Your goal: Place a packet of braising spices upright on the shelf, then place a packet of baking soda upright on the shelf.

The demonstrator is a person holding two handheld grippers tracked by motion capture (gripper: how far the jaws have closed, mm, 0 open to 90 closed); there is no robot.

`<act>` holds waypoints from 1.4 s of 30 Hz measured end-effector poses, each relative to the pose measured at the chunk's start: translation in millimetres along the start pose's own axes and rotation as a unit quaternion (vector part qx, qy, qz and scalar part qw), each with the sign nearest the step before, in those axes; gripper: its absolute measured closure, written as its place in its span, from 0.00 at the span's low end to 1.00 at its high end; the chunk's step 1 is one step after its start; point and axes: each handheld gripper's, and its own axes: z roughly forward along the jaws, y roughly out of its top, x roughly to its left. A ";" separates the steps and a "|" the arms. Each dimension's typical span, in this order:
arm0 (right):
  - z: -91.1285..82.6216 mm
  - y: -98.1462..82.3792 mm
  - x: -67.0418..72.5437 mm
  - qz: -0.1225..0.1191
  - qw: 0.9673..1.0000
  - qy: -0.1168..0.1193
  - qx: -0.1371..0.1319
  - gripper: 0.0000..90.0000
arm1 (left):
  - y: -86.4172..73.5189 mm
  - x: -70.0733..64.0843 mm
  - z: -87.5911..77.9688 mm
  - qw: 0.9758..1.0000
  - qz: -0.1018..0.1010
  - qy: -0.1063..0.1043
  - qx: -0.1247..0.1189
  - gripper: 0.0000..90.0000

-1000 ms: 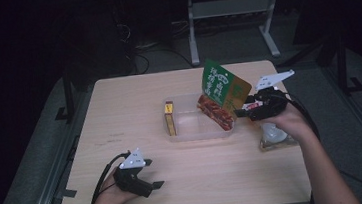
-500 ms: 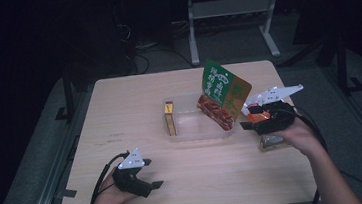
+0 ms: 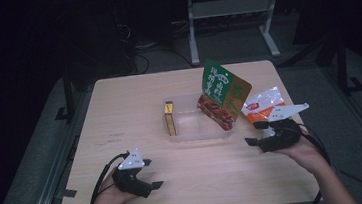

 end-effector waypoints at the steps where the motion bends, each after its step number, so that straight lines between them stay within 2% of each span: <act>1: 0.7 -5.8 0.7 0.001 1.000 -0.005 0.006 0.34 | -0.1 0.2 -0.2 1.000 0.000 0.000 0.000 0.15; 9: 7.3 -22.2 -15.1 0.022 0.999 -0.032 0.025 0.37 | -0.4 0.3 0.0 1.000 0.002 0.000 0.001 0.15; 15: 5.5 -26.2 -25.0 0.035 0.998 -0.041 0.018 0.42 | -0.9 0.3 -0.5 1.000 0.004 0.000 0.003 0.15; 16: 2.8 -26.8 -29.8 0.038 0.998 -0.051 0.013 0.45 | -0.7 0.1 -0.8 1.000 0.003 0.000 0.002 0.15; 17: 1.7 -27.3 -32.4 0.042 0.998 -0.050 0.008 0.46 | -0.6 0.0 -0.5 1.000 0.001 0.000 -0.001 0.15; 19: -1.5 -28.7 -37.2 0.044 0.997 -0.059 0.014 0.49 | -0.2 0.1 -0.6 1.000 0.002 0.000 0.000 0.15; 21: -5.3 -31.4 -42.2 0.049 0.996 -0.073 0.017 0.55 | -0.3 0.1 -0.4 1.000 0.003 -0.001 0.002 0.15; 23: -9.4 -34.4 -48.0 0.060 0.994 -0.092 0.020 0.66 | -0.3 0.1 0.0 1.000 0.004 0.000 0.003 0.15; 26: -15.9 -37.5 -59.0 0.066 0.988 -0.135 0.032 0.86 | 0.0 -0.9 0.7 1.000 0.000 -0.001 -0.002 0.15; 29: -18.6 -39.4 -71.1 0.072 0.986 -0.149 0.036 0.98 | 0.6 -1.4 1.5 1.000 -0.001 -0.002 -0.003 0.15; 31: -16.4 -40.1 -78.0 0.067 0.987 -0.144 0.042 0.99 | 1.5 -1.2 1.4 1.000 0.005 -0.002 0.002 0.15; 34: -7.0 -41.0 -83.5 0.052 0.986 -0.141 0.068 1.00 | 1.3 -1.3 2.3 1.000 0.007 -0.004 0.004 0.15; 37: 4.9 -43.7 -85.1 0.039 0.983 -0.143 0.105 1.00 | 1.1 -0.7 2.6 1.000 0.008 -0.005 0.006 0.15; 38: 9.2 -45.7 -85.0 0.039 0.982 -0.144 0.120 1.00 | 0.9 -0.6 2.6 1.000 0.009 -0.005 0.008 0.15; 42: 8.6 -45.7 -87.1 0.054 0.981 -0.130 0.130 1.00 | 0.5 -1.1 3.1 1.000 0.011 -0.005 0.009 0.15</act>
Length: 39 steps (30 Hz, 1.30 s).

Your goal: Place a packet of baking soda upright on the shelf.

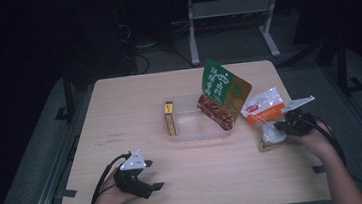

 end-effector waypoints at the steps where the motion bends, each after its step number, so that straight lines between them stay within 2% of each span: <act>1: -0.3 -0.1 0.6 -0.002 1.000 0.003 0.003 1.00 | 0.0 -0.1 -0.3 1.000 0.003 -0.001 0.004 0.15; 4: -3.5 -1.6 4.8 -0.006 1.000 0.016 0.013 1.00 | 0.0 -1.4 0.1 1.000 -0.001 -0.001 0.000 0.15; 9: -9.5 -7.8 17.6 -0.009 0.999 0.033 0.014 1.00 | -0.2 -1.6 0.0 1.000 -0.004 -0.001 0.000 0.15; 10: -12.7 -10.4 26.0 -0.014 0.999 0.040 0.016 1.00 | -0.2 -2.2 0.5 1.000 -0.006 -0.001 -0.004 0.15; 13: -15.1 -11.6 39.1 -0.031 0.998 0.051 0.018 1.00 | 0.0 -2.5 0.5 1.000 -0.002 -0.003 0.000 0.15; 15: -15.5 -11.1 43.3 -0.040 0.997 0.055 0.021 1.00 | 0.2 -2.9 0.5 1.000 -0.001 -0.004 0.001 0.15; 16: -16.4 -9.8 47.6 -0.062 0.997 0.045 0.021 1.00 | 0.3 -3.1 0.5 1.000 -0.001 -0.004 0.001 0.15; 17: -17.8 -8.7 48.1 -0.069 0.997 0.036 0.022 1.00 | 0.3 -3.2 0.5 1.000 -0.001 -0.005 0.001 0.15; 19: -21.1 -7.7 42.9 -0.065 0.998 0.009 0.019 1.00 | 0.3 -3.3 0.4 1.000 -0.001 -0.006 0.001 0.15; 22: -26.8 -9.7 23.2 -0.038 0.999 -0.021 0.004 1.00 | 0.1 -3.4 1.2 1.000 -0.007 -0.006 -0.004 0.15; 23: -28.3 -11.8 14.4 -0.020 0.999 -0.034 0.000 1.00 | 0.2 -2.5 1.2 1.000 -0.003 -0.005 -0.001 0.15; 26: -25.4 -17.8 -5.1 0.004 0.999 -0.053 0.002 1.00 | 0.7 -1.6 1.7 1.000 0.003 -0.004 0.001 0.15; 27: -23.1 -20.2 -9.5 0.011 0.998 -0.059 0.006 1.00 | 0.8 -2.2 1.8 1.000 -0.001 -0.006 0.003 0.15; 29: -17.1 -26.6 -17.9 0.030 0.998 -0.056 0.015 1.00 | 0.9 -2.2 1.9 1.000 0.000 -0.005 0.004 0.15; 32: -14.6 -32.1 -20.7 0.035 0.998 -0.046 0.025 1.00 | 0.8 -1.7 1.6 1.000 0.000 -0.004 0.005 0.15; 37: -19.5 -41.8 -14.3 0.026 0.998 -0.015 0.048 1.00 | 0.2 -2.3 2.5 1.000 -0.003 -0.006 0.001 0.15; 39: -22.1 -44.9 -11.4 0.018 0.999 -0.004 0.048 1.00 | 0.2 -3.0 3.0 1.000 -0.007 -0.007 -0.001 0.15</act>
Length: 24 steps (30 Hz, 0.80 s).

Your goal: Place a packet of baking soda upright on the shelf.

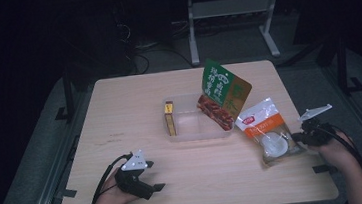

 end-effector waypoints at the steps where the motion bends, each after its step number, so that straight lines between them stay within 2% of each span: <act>1: -1.9 -1.9 2.7 -0.002 1.000 0.009 0.002 1.00 | 0.1 0.4 -0.2 1.000 0.002 0.000 0.004 0.15; 7: -5.6 -10.7 20.8 -0.015 0.998 0.055 0.012 1.00 | 3.0 1.0 3.0 1.000 0.004 -0.005 0.004 0.15; 10: -6.0 -9.5 30.9 -0.041 0.997 0.061 0.016 1.00 | 5.6 1.1 5.0 1.000 0.010 -0.008 0.004 0.15; 13: -5.6 -7.8 40.4 -0.056 0.996 0.067 0.014 1.00 | 7.5 1.9 6.9 1.000 0.014 -0.012 0.005 0.15; 17: -4.8 -4.1 59.2 -0.078 0.991 0.105 0.004 1.00 | 8.6 2.3 7.7 1.000 0.018 -0.014 0.005 0.15; 20: -4.5 4.0 75.5 -0.107 0.986 0.130 -0.010 1.00 | 9.1 2.7 7.5 1.000 0.018 -0.014 0.004 0.15; 22: -7.5 10.1 79.0 -0.119 0.985 0.121 -0.023 1.00 | 9.3 2.2 7.3 1.000 0.018 -0.014 0.002 0.15; 24: -13.4 21.0 76.8 -0.118 0.986 0.103 -0.048 1.00 | 9.4 1.9 7.7 1.000 0.017 -0.014 0.003 0.15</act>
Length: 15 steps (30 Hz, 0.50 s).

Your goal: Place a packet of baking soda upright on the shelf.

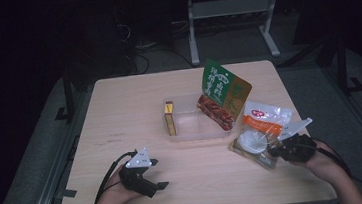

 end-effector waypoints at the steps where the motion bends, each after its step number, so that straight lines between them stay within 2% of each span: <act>1: -1.7 5.4 -3.2 0.001 1.000 -0.006 -0.011 1.00 | 0.3 0.5 0.5 1.000 0.003 0.000 0.001 0.15; 2: -0.7 11.6 -7.6 0.002 1.000 -0.010 -0.018 1.00 | 0.7 0.7 0.7 1.000 0.007 0.000 0.001 0.15; 3: 2.5 15.7 -10.9 -0.001 1.000 -0.013 -0.019 1.00 | 0.8 -0.3 0.9 1.000 0.001 -0.001 -0.001 0.15; 5: 10.7 20.6 -15.4 -0.004 1.000 -0.006 -0.019 1.00 | 0.9 -0.9 0.3 1.000 0.002 0.000 -0.002 0.15; 9: 26.9 23.0 -22.1 -0.011 1.000 -0.007 0.008 1.00 | -0.5 0.5 -0.3 1.000 0.000 0.000 -0.001 0.15; 10: 27.3 22.9 -24.1 -0.009 1.000 -0.002 0.005 1.00 | -0.8 0.7 -0.3 1.000 0.000 0.000 0.001 0.15; 12: 28.9 23.9 -24.9 -0.010 1.000 0.003 0.008 1.00 | -0.6 0.6 -0.1 1.000 -0.001 -0.001 0.000 0.15; 15: 31.3 27.9 -22.2 -0.023 1.000 0.005 0.018 1.00 | 0.3 -0.9 0.8 1.000 0.000 -0.002 0.001 0.15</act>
